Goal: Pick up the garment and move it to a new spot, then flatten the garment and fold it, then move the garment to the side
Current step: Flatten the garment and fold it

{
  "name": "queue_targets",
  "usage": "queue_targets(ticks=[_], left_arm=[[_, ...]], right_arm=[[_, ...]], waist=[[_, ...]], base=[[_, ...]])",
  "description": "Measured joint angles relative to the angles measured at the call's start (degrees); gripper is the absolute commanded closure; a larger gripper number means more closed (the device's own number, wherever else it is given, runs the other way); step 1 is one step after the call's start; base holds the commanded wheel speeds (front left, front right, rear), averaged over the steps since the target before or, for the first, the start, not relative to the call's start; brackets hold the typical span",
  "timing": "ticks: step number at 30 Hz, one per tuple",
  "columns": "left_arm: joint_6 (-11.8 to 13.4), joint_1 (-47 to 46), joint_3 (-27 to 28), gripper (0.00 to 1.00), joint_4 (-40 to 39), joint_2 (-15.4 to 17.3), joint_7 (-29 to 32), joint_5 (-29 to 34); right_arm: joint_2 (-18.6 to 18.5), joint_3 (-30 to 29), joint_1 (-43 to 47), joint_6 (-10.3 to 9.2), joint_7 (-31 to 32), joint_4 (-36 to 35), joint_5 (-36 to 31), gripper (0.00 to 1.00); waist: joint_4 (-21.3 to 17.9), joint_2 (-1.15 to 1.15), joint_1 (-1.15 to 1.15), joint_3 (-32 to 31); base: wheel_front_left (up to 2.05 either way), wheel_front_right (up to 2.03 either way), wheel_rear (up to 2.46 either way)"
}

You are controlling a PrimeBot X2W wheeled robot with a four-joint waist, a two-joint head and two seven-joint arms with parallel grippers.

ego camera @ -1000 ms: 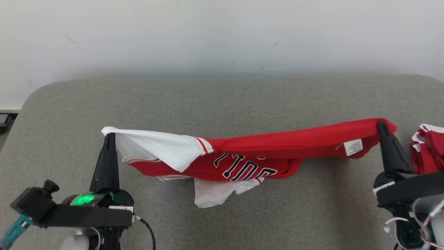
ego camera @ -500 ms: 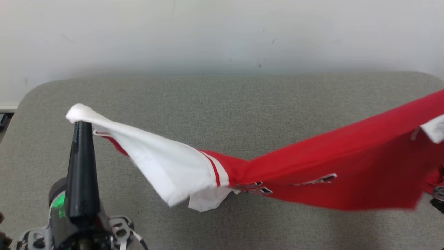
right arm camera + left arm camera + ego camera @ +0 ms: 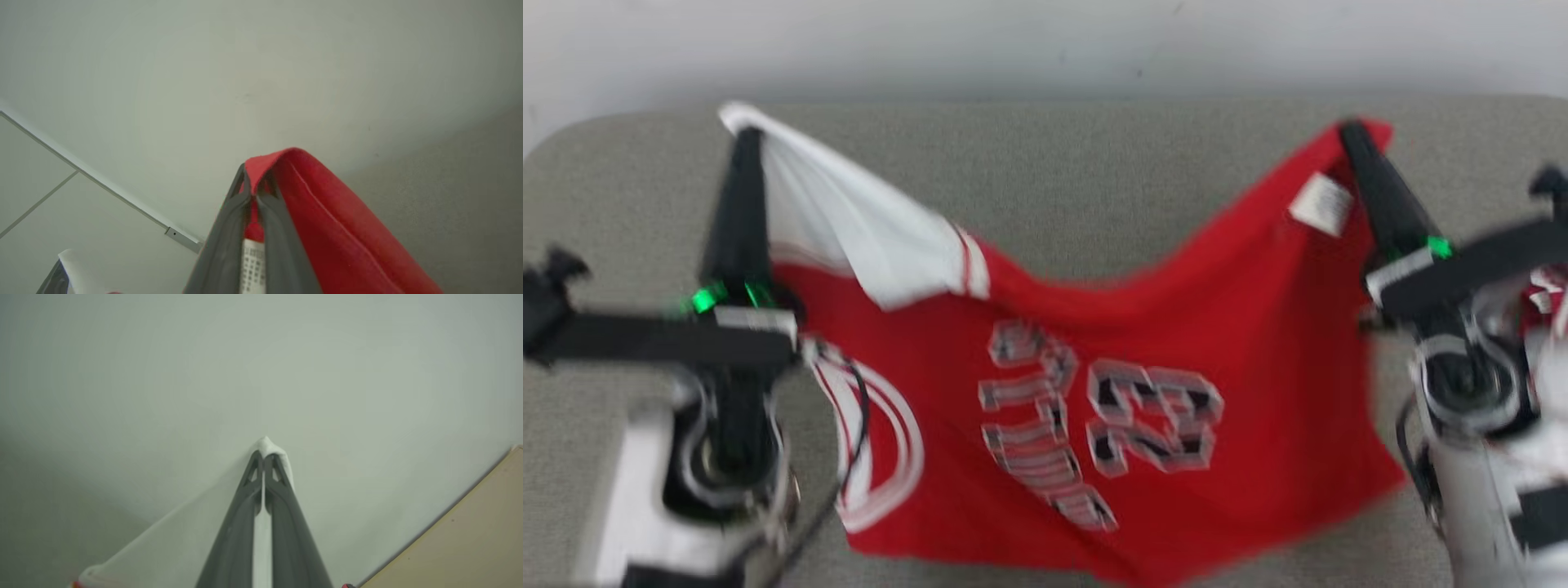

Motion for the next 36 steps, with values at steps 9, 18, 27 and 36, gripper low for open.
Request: queue_targets(ticks=[9,18,27,36], left_arm=[[-0.08,-35.36,2.12,1.0,11.83,-1.47,-6.02,7.53],[-4.08,-27.33,-2.32,1.0,9.14,-2.0,-9.15,7.48],[-2.98,-4.26,-5.37,1.0,26.11,-0.77,-6.33,5.9],[-4.35,-3.92,-2.09,1.0,29.36,-1.2,-6.25,0.89]], right_arm=[[-2.2,-4.36,-34.53,-1.75,-5.1,13.37,-4.1,1.0],[-5.99,-2.78,-25.32,1.21,-4.23,14.56,-6.05,1.0],[-5.53,-0.52,-7.43,-0.33,-0.1,27.28,-7.25,1.0],[-5.71,-0.7,-8.7,0.78,1.12,33.17,-6.46,1.0]], waist=[[-0.42,0.0,0.01,5.78],[1.93,-0.01,-0.02,5.85],[1.77,0.0,-0.01,8.11],[1.59,0.0,-0.01,5.77]], base=[[0.0,0.0,0.0],[0.0,0.0,0.0],[0.0,0.0,0.0],[0.0,0.0,0.0]])
